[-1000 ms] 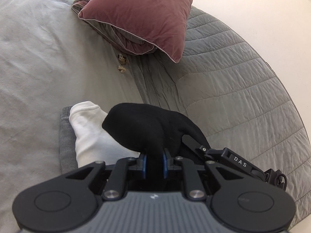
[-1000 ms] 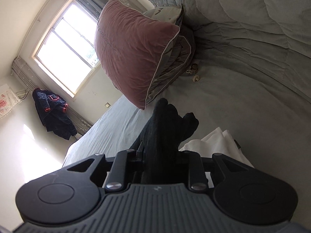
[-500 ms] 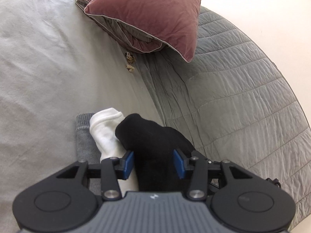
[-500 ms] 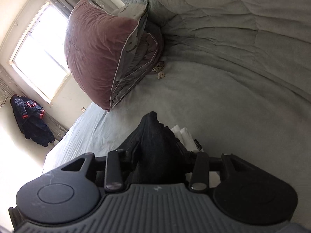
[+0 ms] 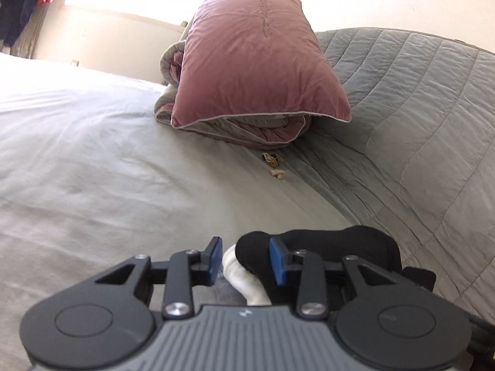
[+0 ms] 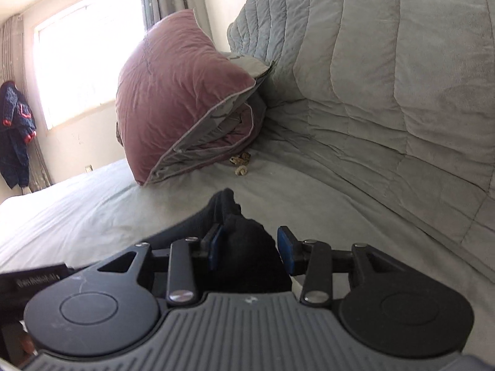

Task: Fold clothes
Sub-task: 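Lower the black bundle onto the white shirt and open both tools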

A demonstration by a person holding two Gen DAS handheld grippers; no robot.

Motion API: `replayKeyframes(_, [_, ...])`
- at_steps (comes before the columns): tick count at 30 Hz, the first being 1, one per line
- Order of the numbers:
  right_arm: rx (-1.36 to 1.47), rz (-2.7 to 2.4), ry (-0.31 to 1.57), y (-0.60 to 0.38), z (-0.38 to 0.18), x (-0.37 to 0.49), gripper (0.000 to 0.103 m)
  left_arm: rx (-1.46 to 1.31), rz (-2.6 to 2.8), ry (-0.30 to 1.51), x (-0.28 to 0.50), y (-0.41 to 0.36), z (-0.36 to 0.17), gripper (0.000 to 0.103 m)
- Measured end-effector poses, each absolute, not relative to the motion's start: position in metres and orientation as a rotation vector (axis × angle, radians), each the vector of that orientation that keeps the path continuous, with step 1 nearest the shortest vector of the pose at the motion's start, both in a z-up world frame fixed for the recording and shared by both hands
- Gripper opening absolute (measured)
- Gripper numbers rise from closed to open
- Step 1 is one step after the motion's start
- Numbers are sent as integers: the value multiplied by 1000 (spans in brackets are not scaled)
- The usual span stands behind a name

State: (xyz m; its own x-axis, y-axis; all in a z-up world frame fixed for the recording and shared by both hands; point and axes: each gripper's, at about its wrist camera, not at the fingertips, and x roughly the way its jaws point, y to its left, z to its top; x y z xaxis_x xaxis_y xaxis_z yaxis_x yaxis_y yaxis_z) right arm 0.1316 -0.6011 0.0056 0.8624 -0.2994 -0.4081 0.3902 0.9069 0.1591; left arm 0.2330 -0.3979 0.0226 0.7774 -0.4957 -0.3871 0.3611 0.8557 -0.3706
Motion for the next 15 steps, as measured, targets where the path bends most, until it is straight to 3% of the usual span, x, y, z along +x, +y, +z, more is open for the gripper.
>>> replayKeyframes(6, [285, -403, 264, -602, 16, 115, 43, -184, -531, 328, 213, -407, 51, 41])
replayKeyframes(9, [250, -416, 205, -595, 24, 112, 43, -109, -578, 315, 205, -420, 46, 42])
replayKeyframes(15, [263, -407, 267, -596, 6, 115, 43, 54, -603, 348, 193, -436, 7, 45])
